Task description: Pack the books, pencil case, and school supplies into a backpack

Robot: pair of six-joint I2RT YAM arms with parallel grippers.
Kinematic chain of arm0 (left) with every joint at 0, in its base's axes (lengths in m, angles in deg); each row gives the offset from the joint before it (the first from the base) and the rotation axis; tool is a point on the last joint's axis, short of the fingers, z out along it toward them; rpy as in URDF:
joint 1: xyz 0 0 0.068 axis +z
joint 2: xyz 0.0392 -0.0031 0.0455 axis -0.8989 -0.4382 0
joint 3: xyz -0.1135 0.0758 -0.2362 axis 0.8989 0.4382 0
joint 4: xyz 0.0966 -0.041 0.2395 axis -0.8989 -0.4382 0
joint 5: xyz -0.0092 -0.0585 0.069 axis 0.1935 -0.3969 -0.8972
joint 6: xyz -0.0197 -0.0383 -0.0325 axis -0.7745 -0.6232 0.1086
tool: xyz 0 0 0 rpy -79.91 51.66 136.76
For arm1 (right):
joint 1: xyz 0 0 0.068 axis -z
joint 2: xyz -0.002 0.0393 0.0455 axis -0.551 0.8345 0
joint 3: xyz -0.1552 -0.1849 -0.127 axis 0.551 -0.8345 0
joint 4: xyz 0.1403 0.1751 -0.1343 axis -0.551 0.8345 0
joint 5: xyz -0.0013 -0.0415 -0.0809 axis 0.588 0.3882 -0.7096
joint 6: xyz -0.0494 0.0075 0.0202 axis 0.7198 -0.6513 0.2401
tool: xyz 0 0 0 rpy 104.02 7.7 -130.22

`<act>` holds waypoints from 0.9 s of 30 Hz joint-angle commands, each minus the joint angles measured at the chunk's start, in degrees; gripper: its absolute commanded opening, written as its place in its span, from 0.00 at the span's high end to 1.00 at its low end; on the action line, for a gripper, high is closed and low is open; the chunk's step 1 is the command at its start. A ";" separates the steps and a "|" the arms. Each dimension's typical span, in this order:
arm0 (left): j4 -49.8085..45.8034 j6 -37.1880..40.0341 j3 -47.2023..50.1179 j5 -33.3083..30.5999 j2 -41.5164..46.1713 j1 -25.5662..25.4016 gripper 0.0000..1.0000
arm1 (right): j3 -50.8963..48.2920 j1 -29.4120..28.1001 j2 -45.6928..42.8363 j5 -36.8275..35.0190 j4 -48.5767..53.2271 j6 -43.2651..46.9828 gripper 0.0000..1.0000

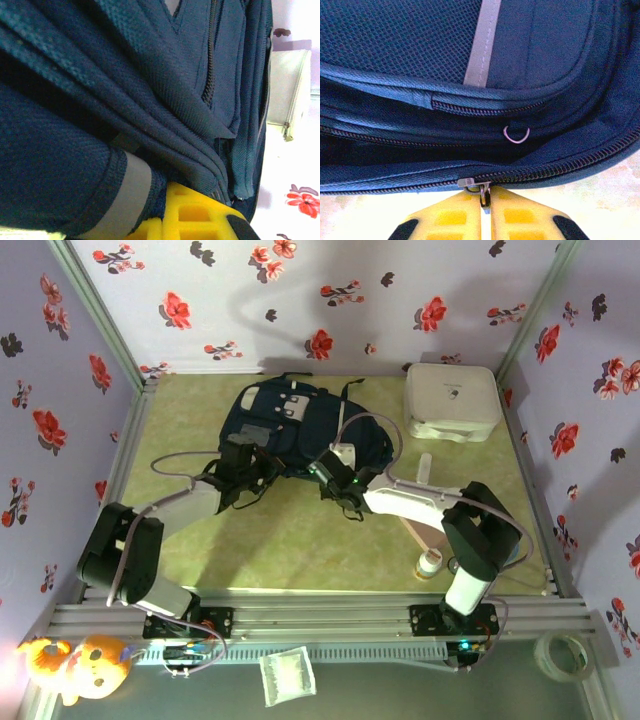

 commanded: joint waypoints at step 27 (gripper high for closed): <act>-0.11 2.93 -2.63 3.96 -1.44 3.63 1.00 | -2.33 3.71 -1.62 -1.12 -1.17 8.60 0.92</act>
